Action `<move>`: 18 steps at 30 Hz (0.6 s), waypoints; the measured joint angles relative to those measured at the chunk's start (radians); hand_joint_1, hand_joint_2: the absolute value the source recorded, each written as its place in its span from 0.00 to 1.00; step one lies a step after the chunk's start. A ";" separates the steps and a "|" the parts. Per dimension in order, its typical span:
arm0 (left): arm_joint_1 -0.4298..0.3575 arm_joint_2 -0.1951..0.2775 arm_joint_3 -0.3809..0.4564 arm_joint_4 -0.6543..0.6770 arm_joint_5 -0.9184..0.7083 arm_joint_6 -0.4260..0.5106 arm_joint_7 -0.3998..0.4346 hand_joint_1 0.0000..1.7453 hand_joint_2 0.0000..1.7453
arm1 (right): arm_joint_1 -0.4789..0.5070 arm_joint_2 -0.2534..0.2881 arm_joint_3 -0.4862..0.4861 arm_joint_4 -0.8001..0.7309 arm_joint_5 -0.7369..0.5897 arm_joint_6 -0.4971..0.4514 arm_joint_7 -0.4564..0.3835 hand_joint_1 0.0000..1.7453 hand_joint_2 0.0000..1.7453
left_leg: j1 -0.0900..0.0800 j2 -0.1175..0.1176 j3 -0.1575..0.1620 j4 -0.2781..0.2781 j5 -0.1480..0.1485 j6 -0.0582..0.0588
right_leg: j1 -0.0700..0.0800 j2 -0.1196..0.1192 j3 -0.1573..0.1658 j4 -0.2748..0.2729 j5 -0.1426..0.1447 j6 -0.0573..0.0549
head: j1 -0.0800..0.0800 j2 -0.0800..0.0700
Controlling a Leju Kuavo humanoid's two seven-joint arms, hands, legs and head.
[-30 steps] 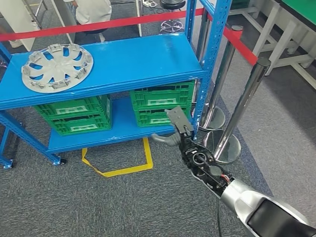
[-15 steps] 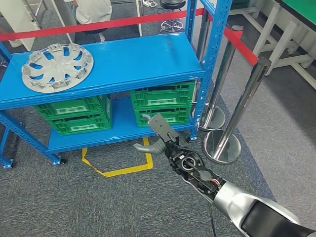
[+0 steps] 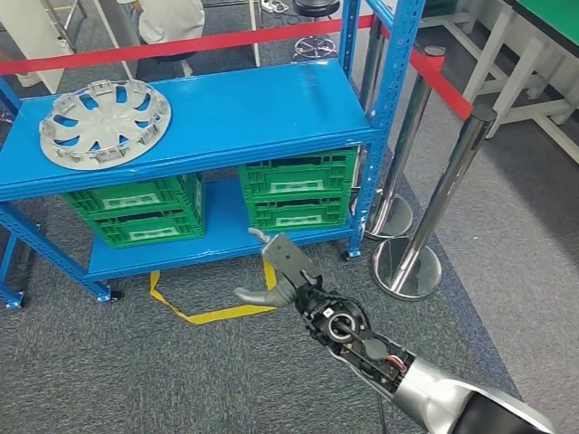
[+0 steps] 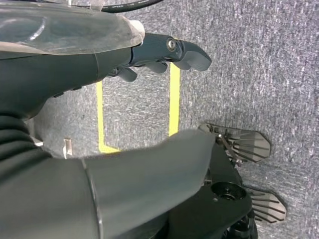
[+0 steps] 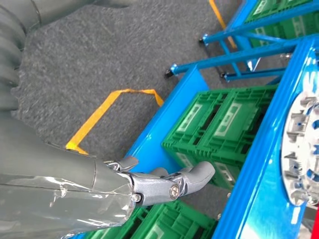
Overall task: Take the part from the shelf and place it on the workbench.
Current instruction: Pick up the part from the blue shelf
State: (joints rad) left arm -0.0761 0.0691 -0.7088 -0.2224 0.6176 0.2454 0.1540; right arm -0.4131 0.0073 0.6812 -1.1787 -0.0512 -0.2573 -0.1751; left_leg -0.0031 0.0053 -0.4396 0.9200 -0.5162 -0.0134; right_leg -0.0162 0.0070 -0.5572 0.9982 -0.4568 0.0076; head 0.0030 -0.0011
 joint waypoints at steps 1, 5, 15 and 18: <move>0.000 0.000 0.000 0.000 -0.004 0.000 0.002 0.00 0.00 | 0.007 0.000 0.000 -0.006 0.000 -0.004 -0.009 0.00 1.00 | 0.000 0.000 0.000 0.000 0.000 0.000 | 0.000 0.000 0.000 0.000 0.000 0.000 | 0.000 0.000; 0.000 0.007 0.000 0.001 -0.011 0.005 0.008 0.00 0.00 | 0.021 0.000 -0.001 -0.020 0.001 -0.011 -0.044 0.00 1.00 | 0.000 0.000 0.000 0.000 0.000 0.000 | 0.000 0.000 0.000 0.000 0.000 0.000 | 0.000 0.000; -0.001 0.025 -0.001 0.002 -0.019 0.003 -0.056 0.00 0.00 | 0.041 -0.006 -0.027 -0.076 0.053 -0.059 -0.039 0.00 1.00 | 0.000 0.001 0.001 0.000 0.000 0.000 | 0.000 0.001 0.000 0.000 0.000 0.000 | -0.001 0.000; -0.005 0.029 -0.003 0.002 -0.025 -0.005 -0.040 0.00 0.00 | 0.054 -0.012 -0.036 -0.101 0.068 -0.071 -0.016 0.00 1.00 | 0.000 0.001 0.001 0.000 0.000 0.000 | 0.000 0.001 0.000 0.000 0.000 0.000 | 0.000 0.000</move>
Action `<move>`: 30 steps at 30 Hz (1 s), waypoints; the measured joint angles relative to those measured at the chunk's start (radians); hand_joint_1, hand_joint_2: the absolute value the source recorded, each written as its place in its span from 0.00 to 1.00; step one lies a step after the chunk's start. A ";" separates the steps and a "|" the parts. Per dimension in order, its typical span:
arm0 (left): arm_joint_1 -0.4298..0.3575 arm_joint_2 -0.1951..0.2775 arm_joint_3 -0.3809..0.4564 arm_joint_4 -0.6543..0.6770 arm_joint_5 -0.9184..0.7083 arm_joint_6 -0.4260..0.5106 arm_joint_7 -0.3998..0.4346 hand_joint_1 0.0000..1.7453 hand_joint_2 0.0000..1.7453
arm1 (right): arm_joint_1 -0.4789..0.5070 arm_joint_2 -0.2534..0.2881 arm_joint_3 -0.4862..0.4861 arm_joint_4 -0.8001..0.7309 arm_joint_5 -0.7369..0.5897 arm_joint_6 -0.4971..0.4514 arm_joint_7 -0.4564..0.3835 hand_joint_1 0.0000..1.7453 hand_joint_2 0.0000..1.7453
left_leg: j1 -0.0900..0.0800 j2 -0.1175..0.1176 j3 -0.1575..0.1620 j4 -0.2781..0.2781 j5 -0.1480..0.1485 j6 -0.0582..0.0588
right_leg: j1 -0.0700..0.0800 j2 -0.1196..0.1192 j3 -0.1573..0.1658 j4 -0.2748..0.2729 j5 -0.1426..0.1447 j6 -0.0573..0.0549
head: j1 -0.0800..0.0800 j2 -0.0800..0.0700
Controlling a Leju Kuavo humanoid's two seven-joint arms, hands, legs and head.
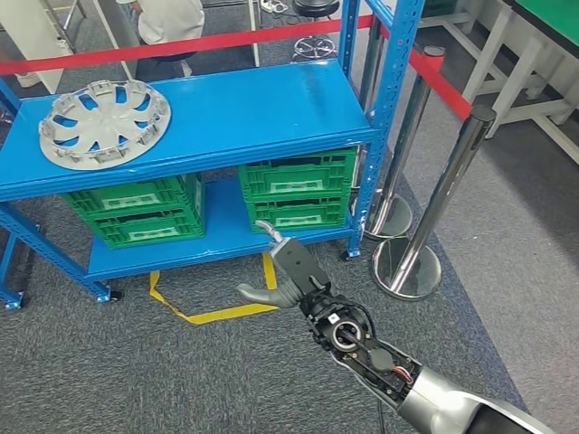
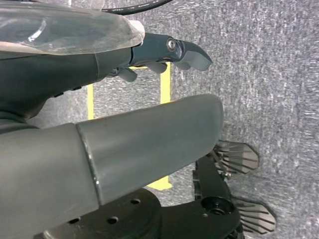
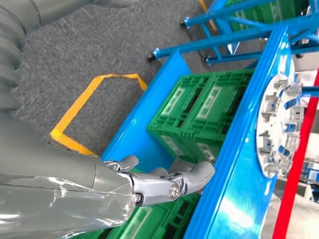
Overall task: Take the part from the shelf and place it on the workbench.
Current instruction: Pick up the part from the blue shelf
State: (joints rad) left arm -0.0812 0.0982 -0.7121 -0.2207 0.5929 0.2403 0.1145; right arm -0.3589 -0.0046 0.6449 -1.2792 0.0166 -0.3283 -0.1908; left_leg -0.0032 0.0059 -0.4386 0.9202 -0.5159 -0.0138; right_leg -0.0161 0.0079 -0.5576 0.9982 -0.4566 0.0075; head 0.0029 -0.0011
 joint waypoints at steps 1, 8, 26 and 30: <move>-0.002 0.001 -0.001 0.000 0.001 -0.001 0.007 0.00 0.00 | 0.003 -0.001 -0.003 -0.008 0.003 -0.001 0.012 0.00 1.00 | 0.000 0.000 0.000 0.000 0.000 0.000 | 0.000 0.000 0.000 0.000 0.000 0.000 | 0.000 0.000; -0.003 0.004 0.001 0.002 0.076 0.002 -0.012 0.00 0.00 | 0.004 -0.004 -0.008 -0.039 0.011 0.005 0.058 0.00 0.00 | 0.000 0.000 -0.001 0.000 0.000 0.000 | 0.000 0.000 0.000 0.000 0.000 0.000 | 0.000 0.000; 0.006 -0.009 0.010 0.002 0.148 0.000 0.007 0.00 0.00 | -0.004 -0.017 -0.039 -0.111 -0.089 0.062 0.013 0.00 0.00 | 0.000 0.000 0.000 0.000 0.000 0.000 | 0.000 0.000 0.000 0.000 0.000 0.000 | 0.000 0.000; 0.006 -0.016 0.018 0.002 0.153 0.000 0.023 0.00 0.00 | -0.003 -0.024 -0.039 -0.122 -0.119 0.094 0.004 0.00 0.00 | 0.000 0.000 0.000 0.000 0.000 0.000 | 0.000 0.000 0.000 0.000 0.000 0.000 | 0.000 0.000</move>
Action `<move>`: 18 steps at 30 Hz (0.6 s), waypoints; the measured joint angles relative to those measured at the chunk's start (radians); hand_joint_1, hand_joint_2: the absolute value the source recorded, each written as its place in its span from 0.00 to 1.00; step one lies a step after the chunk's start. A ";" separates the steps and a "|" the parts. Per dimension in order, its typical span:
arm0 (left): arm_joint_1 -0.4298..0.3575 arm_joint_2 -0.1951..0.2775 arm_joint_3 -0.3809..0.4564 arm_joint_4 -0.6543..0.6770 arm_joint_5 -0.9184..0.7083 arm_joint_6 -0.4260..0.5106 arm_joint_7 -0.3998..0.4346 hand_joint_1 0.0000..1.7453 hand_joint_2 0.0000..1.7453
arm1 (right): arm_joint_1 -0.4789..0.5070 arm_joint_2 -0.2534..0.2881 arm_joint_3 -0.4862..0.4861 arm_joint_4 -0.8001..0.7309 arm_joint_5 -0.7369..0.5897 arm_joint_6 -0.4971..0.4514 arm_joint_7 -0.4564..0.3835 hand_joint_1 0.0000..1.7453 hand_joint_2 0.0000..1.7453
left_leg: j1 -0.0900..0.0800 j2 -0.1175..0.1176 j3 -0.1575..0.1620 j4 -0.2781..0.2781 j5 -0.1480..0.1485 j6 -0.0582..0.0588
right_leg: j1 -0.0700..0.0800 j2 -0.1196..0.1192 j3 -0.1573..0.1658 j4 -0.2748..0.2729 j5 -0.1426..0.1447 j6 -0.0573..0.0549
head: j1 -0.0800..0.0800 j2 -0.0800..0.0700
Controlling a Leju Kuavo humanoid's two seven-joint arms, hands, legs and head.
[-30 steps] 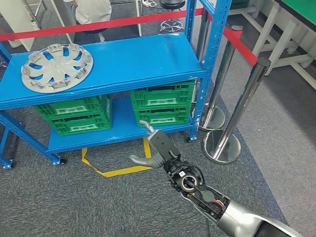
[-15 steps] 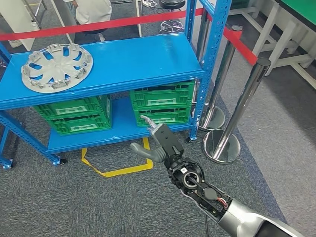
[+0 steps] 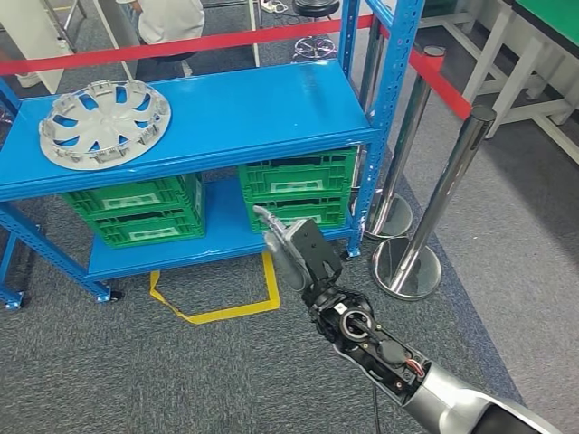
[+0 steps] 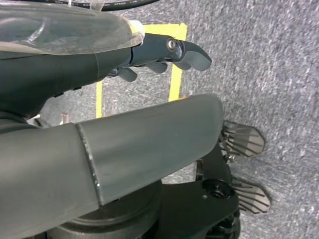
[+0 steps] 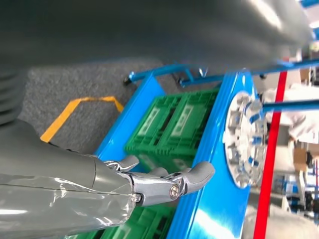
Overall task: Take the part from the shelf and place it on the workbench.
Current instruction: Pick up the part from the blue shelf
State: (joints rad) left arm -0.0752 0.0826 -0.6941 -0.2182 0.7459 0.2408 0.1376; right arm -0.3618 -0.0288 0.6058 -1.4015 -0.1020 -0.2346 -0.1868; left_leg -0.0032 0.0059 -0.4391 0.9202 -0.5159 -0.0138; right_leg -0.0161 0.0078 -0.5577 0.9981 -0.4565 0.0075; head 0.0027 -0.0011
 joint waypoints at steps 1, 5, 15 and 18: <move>0.000 -0.001 0.001 0.000 -0.001 0.000 0.005 0.00 0.00 | 0.001 -0.003 0.000 -0.003 -0.006 0.004 -0.004 0.00 0.00 | 0.000 0.000 0.000 0.000 0.000 0.000 | 0.000 0.000 0.000 0.000 0.000 0.000 | 0.000 0.000; 0.000 -0.003 0.004 0.000 -0.002 0.000 0.011 0.00 0.00 | 0.006 -0.012 0.000 -0.012 -0.022 0.012 -0.023 0.00 0.00 | 0.000 0.000 0.000 0.000 0.000 0.000 | 0.000 0.000 0.000 0.000 0.000 0.000 | 0.000 0.000; 0.000 -0.004 0.007 0.000 -0.006 -0.001 -0.003 0.00 0.00 | 0.028 -0.024 0.000 -0.040 -0.009 0.011 -0.013 0.00 0.00 | 0.000 0.000 0.000 0.000 0.000 0.000 | 0.000 0.000 0.000 0.000 0.000 0.000 | 0.000 0.000; 0.000 -0.005 0.007 0.000 -0.006 0.001 0.001 0.00 0.00 | 0.036 -0.025 0.000 -0.046 -0.008 0.012 -0.012 0.00 0.00 | 0.000 0.000 -0.001 0.000 0.000 0.000 | 0.000 0.000 0.000 0.000 0.000 0.000 | 0.000 0.000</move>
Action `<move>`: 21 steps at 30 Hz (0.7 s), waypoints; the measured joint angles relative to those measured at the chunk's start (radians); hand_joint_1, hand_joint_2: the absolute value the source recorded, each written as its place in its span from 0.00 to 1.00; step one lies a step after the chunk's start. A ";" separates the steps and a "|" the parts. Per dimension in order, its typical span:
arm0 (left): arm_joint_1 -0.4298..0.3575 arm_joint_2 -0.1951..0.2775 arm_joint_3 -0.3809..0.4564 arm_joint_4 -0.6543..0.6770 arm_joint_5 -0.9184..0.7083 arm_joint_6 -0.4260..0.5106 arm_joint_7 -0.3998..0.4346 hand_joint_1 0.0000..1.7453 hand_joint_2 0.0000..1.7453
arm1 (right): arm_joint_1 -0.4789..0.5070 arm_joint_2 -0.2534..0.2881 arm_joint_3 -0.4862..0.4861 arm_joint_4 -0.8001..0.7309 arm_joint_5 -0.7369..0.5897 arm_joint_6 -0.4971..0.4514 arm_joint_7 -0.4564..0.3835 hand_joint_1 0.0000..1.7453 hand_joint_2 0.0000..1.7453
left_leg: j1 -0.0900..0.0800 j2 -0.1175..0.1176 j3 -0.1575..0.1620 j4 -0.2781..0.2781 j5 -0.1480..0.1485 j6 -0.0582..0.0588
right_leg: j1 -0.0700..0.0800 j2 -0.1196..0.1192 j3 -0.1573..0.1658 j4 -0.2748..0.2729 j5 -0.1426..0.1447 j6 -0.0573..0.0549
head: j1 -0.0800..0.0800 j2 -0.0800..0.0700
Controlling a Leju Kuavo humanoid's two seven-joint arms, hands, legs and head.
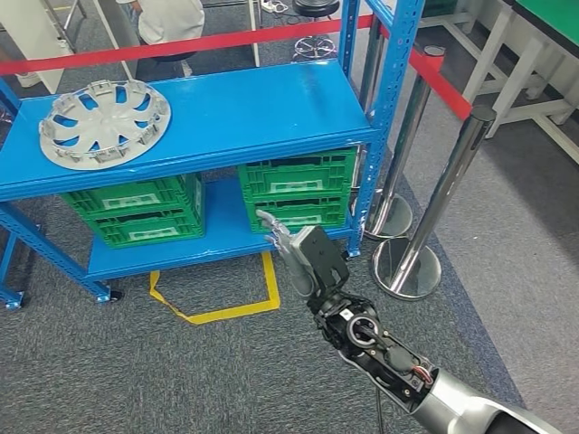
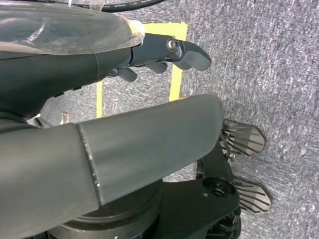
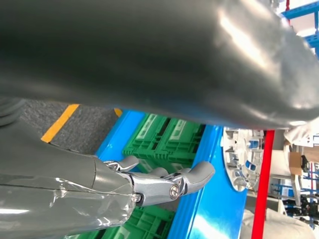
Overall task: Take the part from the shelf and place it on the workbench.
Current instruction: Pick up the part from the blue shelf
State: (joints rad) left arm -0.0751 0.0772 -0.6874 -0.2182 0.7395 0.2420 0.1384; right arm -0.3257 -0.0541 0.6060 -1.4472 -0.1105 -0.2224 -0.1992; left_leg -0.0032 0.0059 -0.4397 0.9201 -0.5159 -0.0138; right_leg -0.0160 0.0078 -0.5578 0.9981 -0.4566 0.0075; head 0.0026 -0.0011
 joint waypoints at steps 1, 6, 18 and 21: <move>0.000 0.000 0.000 0.000 0.000 0.001 0.002 0.00 0.00 | 0.002 0.000 0.000 -0.001 0.001 0.001 0.000 0.00 0.00 | 0.000 0.000 0.000 0.000 0.000 0.000 | 0.000 0.000 0.000 0.000 0.000 0.000 | 0.000 0.000; 0.000 0.000 0.000 0.000 0.003 0.004 0.010 0.00 0.00 | 0.013 0.000 0.000 -0.006 0.010 0.012 -0.001 0.00 0.00 | 0.000 0.000 -0.001 0.000 0.000 0.000 | 0.000 0.000 0.000 0.000 0.000 0.000 | 0.000 0.000; 0.000 0.000 0.000 0.000 0.001 0.004 0.006 0.00 0.00 | 0.017 0.000 0.000 -0.016 0.027 0.013 0.005 0.00 0.00 | 0.000 0.000 -0.001 0.000 0.000 0.000 | 0.000 0.000 0.000 0.000 0.000 0.000 | 0.000 0.000; 0.000 0.000 0.000 0.000 0.001 0.003 0.006 0.00 0.00 | 0.017 0.000 0.000 -0.017 0.027 0.013 0.006 0.00 0.00 | 0.000 0.000 -0.001 0.000 0.000 0.000 | 0.000 0.000 0.000 0.000 0.000 0.000 | 0.000 0.000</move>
State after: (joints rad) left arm -0.0752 0.0774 -0.6874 -0.2182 0.7401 0.2455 0.1442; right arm -0.3087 -0.0542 0.6058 -1.4639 -0.0833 -0.2098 -0.1935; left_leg -0.0032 0.0059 -0.4402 0.9201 -0.5159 -0.0138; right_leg -0.0160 0.0078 -0.5578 0.9981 -0.4565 0.0075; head 0.0028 -0.0011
